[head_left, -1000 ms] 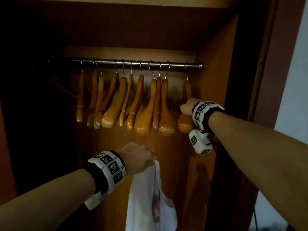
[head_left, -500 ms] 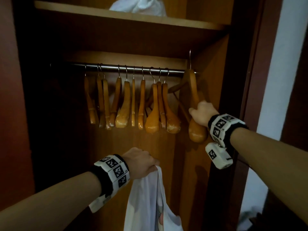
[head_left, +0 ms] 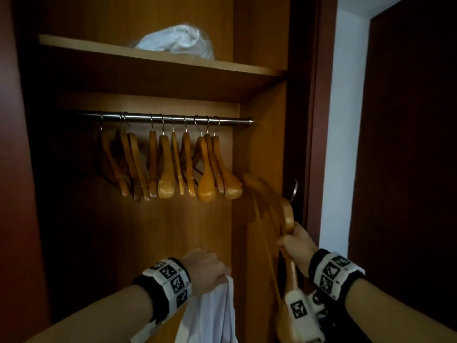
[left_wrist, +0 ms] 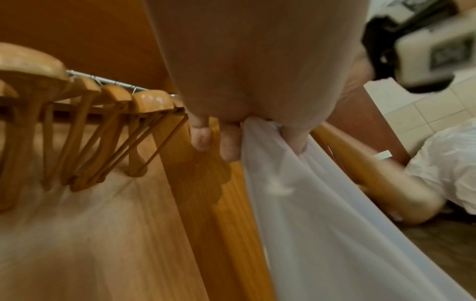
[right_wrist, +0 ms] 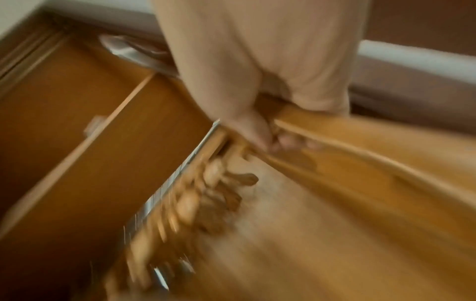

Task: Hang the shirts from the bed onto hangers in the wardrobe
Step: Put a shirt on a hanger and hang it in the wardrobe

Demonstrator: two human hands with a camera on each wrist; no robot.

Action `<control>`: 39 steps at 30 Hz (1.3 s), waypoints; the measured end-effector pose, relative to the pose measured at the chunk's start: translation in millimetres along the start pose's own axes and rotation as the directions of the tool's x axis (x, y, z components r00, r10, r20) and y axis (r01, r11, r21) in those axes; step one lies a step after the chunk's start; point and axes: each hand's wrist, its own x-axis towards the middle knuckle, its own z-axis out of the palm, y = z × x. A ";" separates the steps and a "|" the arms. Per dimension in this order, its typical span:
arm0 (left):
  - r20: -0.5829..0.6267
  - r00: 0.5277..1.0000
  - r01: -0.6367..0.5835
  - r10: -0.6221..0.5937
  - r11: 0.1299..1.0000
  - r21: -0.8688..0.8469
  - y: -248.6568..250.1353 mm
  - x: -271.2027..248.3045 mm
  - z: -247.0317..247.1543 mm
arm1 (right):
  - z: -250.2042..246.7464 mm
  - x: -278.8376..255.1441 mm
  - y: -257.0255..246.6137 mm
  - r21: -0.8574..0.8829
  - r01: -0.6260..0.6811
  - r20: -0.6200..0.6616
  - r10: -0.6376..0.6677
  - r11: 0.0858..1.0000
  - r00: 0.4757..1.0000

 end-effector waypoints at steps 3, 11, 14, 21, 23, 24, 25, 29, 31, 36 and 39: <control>0.028 1.000 0.002 -0.005 0.993 0.120 14.5 -0.9 -8.3 | -9.1 -15.7 18.3 0.037 -0.017 -0.020 0.017 0.999 1.000; 0.079 0.997 -0.004 -0.024 0.940 0.342 64.7 10.3 -40.6 | -46.8 -54.3 26.5 -0.022 0.149 -0.116 -0.151 0.989 0.982; 0.194 0.977 -0.007 -0.084 0.904 0.428 88.5 22.9 -51.6 | -75.5 -65.8 34.0 0.030 0.194 -0.154 -0.188 0.980 0.970; 0.318 0.932 -0.059 -0.173 0.794 0.605 142.9 31.8 -82.0 | -138.8 -80.0 60.3 0.239 0.163 -0.038 -0.158 0.957 0.987; 0.325 0.918 -0.023 -0.226 0.788 0.615 149.6 31.7 -82.5 | -148.4 -85.8 73.6 0.273 0.163 -0.031 -0.161 0.948 0.986; 0.336 0.907 -0.004 -0.254 0.792 0.611 152.7 31.4 -82.4 | -152.9 -90.3 77.4 0.306 0.178 -0.029 -0.178 0.935 0.984; 0.352 0.894 0.013 -0.279 0.800 0.600 157.0 30.3 -83.0 | -157.1 -95.5 79.6 0.342 0.197 -0.029 -0.200 0.919 0.979; 0.357 0.885 0.027 -0.298 0.799 0.601 173.1 26.1 -85.2 | -176.1 -113.1 64.4 0.443 0.328 -0.035 -0.349 0.835 0.936; 0.363 0.879 0.033 -0.309 0.800 0.599 178.9 26.6 -89.3 | -185.5 -121.5 44.4 0.517 0.378 -0.029 -0.426 0.768 0.904; 0.372 0.871 0.063 -0.320 0.825 0.562 193.9 35.9 -105.4 | -186.6 -142.6 9.6 0.625 0.441 -0.046 -0.534 0.644 0.844; 0.388 0.865 0.086 -0.318 0.856 0.510 199.5 39.5 -112.6 | -176.7 -148.6 6.4 0.625 0.439 -0.041 -0.534 0.645 0.844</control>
